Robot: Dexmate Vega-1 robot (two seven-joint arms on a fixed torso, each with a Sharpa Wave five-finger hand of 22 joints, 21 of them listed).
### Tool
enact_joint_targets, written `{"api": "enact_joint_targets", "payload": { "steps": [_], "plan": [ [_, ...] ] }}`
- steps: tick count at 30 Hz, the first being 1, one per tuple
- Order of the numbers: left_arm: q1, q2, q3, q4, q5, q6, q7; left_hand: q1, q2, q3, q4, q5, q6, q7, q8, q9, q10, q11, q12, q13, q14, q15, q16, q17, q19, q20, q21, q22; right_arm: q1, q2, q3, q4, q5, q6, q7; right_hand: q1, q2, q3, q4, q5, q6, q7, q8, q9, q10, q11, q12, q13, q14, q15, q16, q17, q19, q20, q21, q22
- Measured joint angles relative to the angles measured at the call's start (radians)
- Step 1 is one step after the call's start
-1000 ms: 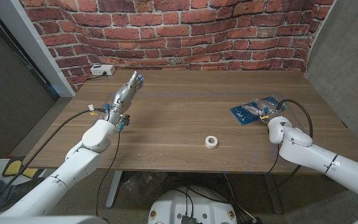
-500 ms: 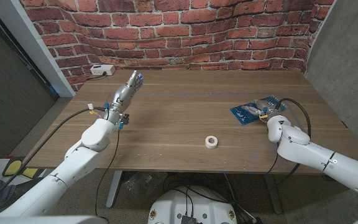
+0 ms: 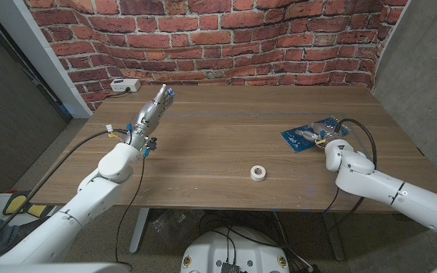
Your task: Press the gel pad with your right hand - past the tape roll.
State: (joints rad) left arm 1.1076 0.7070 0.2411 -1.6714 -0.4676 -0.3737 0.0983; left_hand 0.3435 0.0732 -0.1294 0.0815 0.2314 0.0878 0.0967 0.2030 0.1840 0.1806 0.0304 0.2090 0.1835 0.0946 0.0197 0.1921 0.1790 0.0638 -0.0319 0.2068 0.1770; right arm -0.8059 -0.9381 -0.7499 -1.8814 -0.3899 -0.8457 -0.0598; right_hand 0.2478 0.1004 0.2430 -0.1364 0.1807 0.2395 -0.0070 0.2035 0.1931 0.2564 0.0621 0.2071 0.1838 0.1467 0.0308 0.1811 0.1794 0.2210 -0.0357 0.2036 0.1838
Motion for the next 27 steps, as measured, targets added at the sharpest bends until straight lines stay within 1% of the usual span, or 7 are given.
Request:
{"api": "enact_joint_targets", "payload": {
  "steps": [7, 12, 18, 21, 23, 25, 27],
  "plan": [
    [-0.001, -0.001, 0.000, 0.004, -0.003, 0.000, -0.002, 0.000, 0.000, 0.000, 0.000, 0.000, 0.000, 0.000, 0.000, 0.000, 0.000, 0.000, 0.000, 0.000, 0.000, 0.000, -0.004, 0.000, 0.000, 0.000, 0.000, 0.000, 0.020, 0.005, -0.021, 0.009, -0.004, -0.016, 0.021, 0.000, 0.000, 0.000, 0.000, 0.000, 0.013, 0.013, 0.004, -0.003, 0.000, 0.000, 0.000, 0.000, 0.000, 0.000, 0.000, 0.000, 0.000, 0.000, 0.000, 0.000],
    [-0.001, -0.001, 0.000, 0.004, -0.004, 0.001, -0.001, 0.000, 0.000, 0.000, 0.000, 0.000, 0.000, 0.000, 0.000, 0.000, 0.000, 0.000, 0.000, 0.000, 0.000, 0.000, -0.004, 0.000, 0.000, 0.000, 0.000, 0.000, 0.029, 0.008, -0.029, 0.015, -0.004, -0.022, 0.031, 0.000, 0.000, 0.000, 0.000, 0.000, 0.012, 0.012, 0.004, -0.001, 0.000, 0.000, 0.000, 0.000, 0.007, -0.001, 0.000, 0.000, 0.005, -0.005, 0.005, 0.000],
    [0.002, -0.001, -0.001, 0.004, -0.006, 0.004, 0.003, 0.003, 0.003, 0.000, 0.000, 0.000, 0.000, 0.000, 0.000, 0.000, 0.000, 0.000, 0.000, 0.000, 0.000, 0.000, -0.004, 0.000, 0.000, 0.000, 0.000, 0.000, 0.039, 0.012, -0.037, 0.022, 0.001, -0.024, 0.040, 0.000, 0.000, 0.000, 0.000, 0.000, 0.012, 0.012, 0.003, 0.000, 0.003, 0.003, 0.004, -0.001, 0.007, 0.000, 0.000, 0.000, 0.015, -0.001, 0.004, 0.000],
    [0.002, -0.001, -0.001, 0.004, -0.006, 0.004, 0.004, 0.003, 0.003, 0.000, 0.000, 0.000, 0.000, 0.000, 0.000, 0.000, 0.000, 0.000, 0.000, 0.000, 0.000, 0.000, -0.004, 0.000, 0.000, 0.000, 0.000, 0.000, 0.041, 0.013, -0.039, 0.024, 0.004, -0.024, 0.042, 0.000, 0.000, 0.000, 0.000, 0.000, 0.016, 0.016, 0.003, 0.000, 0.008, 0.003, 0.004, 0.000, 0.013, -0.006, 0.004, 0.000, 0.018, -0.004, 0.004, 0.000],
    [0.002, -0.001, -0.001, 0.004, -0.006, 0.005, 0.004, 0.003, 0.003, 0.000, 0.000, 0.000, 0.000, 0.000, 0.000, 0.000, 0.000, 0.000, 0.000, 0.000, 0.000, 0.000, -0.004, 0.000, 0.000, 0.000, 0.000, 0.000, 0.046, 0.014, -0.043, 0.029, 0.008, -0.024, 0.047, 0.000, 0.000, 0.000, 0.000, 0.000, 0.023, 0.013, 0.003, 0.000, 0.008, 0.003, 0.004, 0.000, 0.016, -0.002, 0.004, 0.000, 0.018, -0.004, 0.004, 0.000],
    [0.002, -0.002, -0.001, 0.004, -0.006, 0.005, 0.004, 0.003, 0.003, 0.000, 0.000, 0.000, 0.000, 0.000, 0.000, 0.000, 0.000, 0.000, 0.000, 0.000, 0.002, -0.002, -0.004, 0.000, 0.000, 0.000, 0.000, 0.000, 0.048, 0.015, -0.045, 0.030, 0.010, -0.024, 0.049, 0.000, 0.000, 0.000, 0.000, 0.000, 0.023, 0.013, 0.003, 0.000, 0.011, 0.000, 0.004, 0.000, 0.018, 0.000, 0.004, 0.000, 0.022, -0.007, 0.004, 0.000],
    [0.002, -0.002, -0.001, 0.004, -0.006, 0.005, 0.004, 0.003, 0.003, 0.000, 0.000, 0.000, 0.000, 0.000, 0.000, 0.000, 0.000, 0.000, 0.000, 0.000, 0.004, -0.004, -0.004, 0.000, 0.000, 0.000, 0.000, 0.000, 0.050, 0.015, -0.046, 0.031, 0.013, -0.024, 0.053, 0.000, 0.000, 0.000, 0.000, 0.000, 0.027, 0.016, 0.003, 0.000, 0.013, -0.002, 0.008, 0.000, 0.018, -0.001, 0.004, 0.000, 0.027, -0.005, 0.004, 0.000]
  ]
}}
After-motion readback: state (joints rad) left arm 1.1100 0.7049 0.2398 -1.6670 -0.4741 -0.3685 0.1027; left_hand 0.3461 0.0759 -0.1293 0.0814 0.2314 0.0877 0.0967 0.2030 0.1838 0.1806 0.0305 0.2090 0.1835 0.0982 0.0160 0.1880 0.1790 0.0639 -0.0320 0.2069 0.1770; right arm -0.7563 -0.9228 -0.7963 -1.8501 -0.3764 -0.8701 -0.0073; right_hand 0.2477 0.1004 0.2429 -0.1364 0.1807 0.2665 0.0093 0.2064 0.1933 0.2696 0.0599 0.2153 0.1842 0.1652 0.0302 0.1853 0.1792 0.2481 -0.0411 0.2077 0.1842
